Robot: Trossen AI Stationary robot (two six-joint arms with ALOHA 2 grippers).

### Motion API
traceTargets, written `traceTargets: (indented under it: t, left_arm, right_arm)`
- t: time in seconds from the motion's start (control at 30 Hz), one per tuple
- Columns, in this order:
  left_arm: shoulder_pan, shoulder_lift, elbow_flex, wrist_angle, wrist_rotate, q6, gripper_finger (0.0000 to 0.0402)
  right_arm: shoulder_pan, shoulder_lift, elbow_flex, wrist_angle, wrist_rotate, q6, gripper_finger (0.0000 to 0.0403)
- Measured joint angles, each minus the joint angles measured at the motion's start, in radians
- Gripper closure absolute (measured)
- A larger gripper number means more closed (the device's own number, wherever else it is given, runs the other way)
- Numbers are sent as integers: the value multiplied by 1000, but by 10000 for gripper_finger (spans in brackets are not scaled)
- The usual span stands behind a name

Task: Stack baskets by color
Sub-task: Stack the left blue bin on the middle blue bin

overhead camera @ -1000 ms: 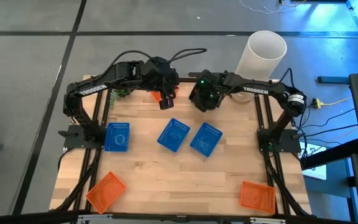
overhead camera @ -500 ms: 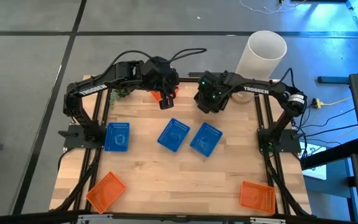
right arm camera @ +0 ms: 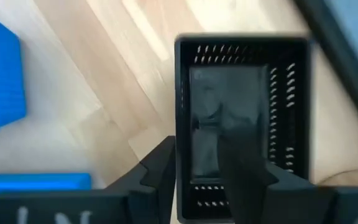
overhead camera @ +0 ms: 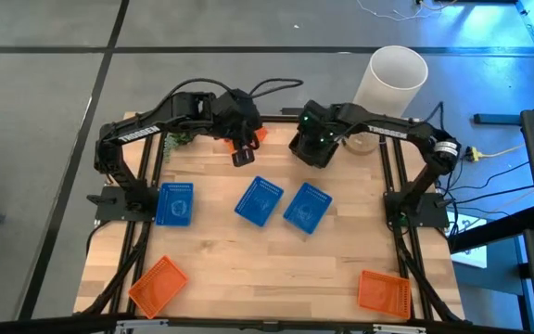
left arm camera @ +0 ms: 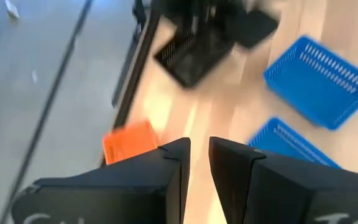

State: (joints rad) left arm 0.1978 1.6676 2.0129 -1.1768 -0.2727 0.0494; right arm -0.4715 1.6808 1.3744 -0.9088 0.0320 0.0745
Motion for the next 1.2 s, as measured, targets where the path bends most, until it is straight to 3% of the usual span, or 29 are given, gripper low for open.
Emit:
traceTargets:
  t: [0.3, 0.5, 0.73, 1.0, 1.2]
  left_arm:
    - [-27, -7, 0, -393, -15, -465, 349]
    - [-112, -62, -79, -394, 94, -820, 349]
    - [-228, -113, -286, -394, 105, -1184, 349]
    - [-303, -143, -538, -394, 166, -1338, 349]
    - [-344, -136, -636, -379, 222, -1254, 349]
  right_arm:
    - [79, -267, 29, -1, 0, -4, 288]
    - [157, -419, 29, 6, -14, -5, 288]
    - [215, -499, 29, 33, -128, -62, 288]
    - [231, -518, 29, 89, -357, -134, 288]
    - [231, -518, 29, 108, -374, -132, 288]
